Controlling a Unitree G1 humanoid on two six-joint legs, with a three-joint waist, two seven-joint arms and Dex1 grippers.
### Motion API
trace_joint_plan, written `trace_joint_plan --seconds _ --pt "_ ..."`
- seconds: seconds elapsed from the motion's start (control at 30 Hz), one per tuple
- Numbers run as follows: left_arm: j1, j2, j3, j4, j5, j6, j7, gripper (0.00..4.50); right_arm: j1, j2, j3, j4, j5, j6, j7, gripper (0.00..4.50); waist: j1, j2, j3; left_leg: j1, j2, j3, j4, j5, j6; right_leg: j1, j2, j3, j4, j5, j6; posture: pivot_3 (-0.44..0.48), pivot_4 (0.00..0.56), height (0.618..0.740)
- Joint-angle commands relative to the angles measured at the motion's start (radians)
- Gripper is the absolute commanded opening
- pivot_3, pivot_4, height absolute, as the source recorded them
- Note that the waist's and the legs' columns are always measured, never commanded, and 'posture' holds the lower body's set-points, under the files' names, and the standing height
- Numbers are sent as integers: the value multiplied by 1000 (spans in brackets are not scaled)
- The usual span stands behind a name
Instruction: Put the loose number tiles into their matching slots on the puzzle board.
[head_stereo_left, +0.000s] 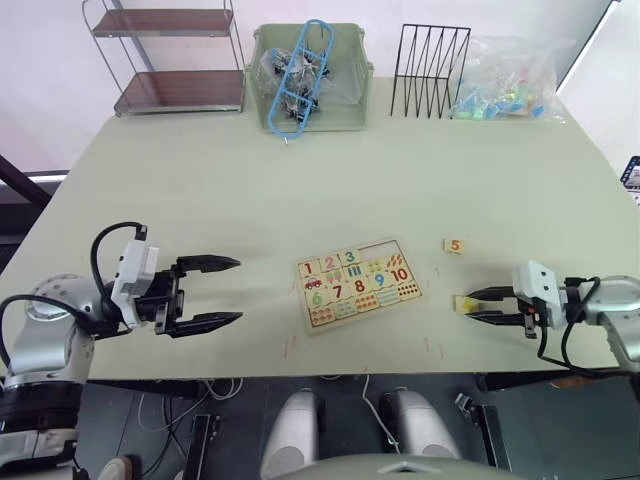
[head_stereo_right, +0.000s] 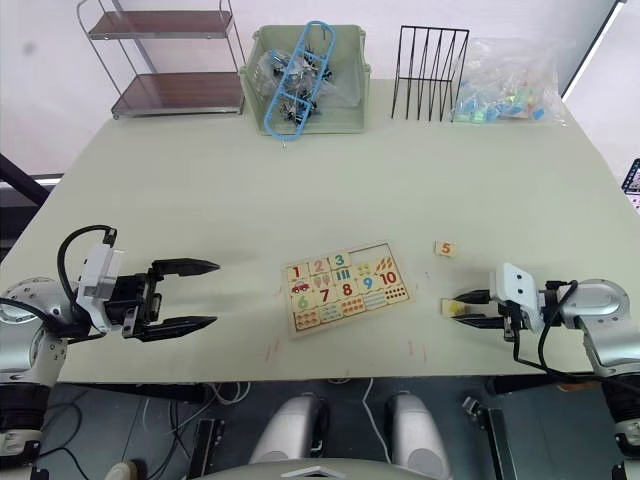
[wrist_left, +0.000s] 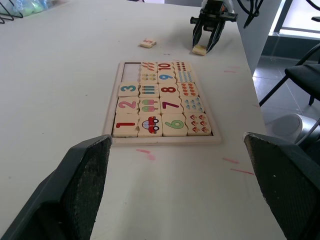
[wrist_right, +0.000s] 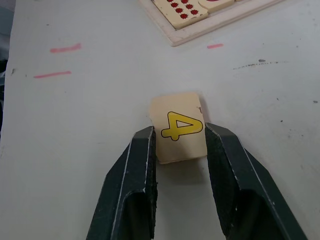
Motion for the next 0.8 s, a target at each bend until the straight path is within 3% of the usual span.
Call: trace_joint_plan --seconds 0.03,0.3,0.8 --pt "1 -4 12 -39 -16 -5 -17 4500 -60 -44 -14 -82 21 129 -13 876 -1 1 0 0 0 0 0 0 0 0 0 0 0 0 0 0 150 739" --pt "32 -29 23 -90 -19 6 24 4500 -256 -65 70 -203 13 426 -17 876 -3 1 1 0 0 -2 0 0 0 -1 0 0 0 0 0 0 150 739" --pt "180 -93 93 -294 -54 67 223 4500 -697 126 355 73 -186 428 50 876 -5 2 2 -2 1 -3 0 0 0 -3 -2 0 0 0 0 0 150 739"
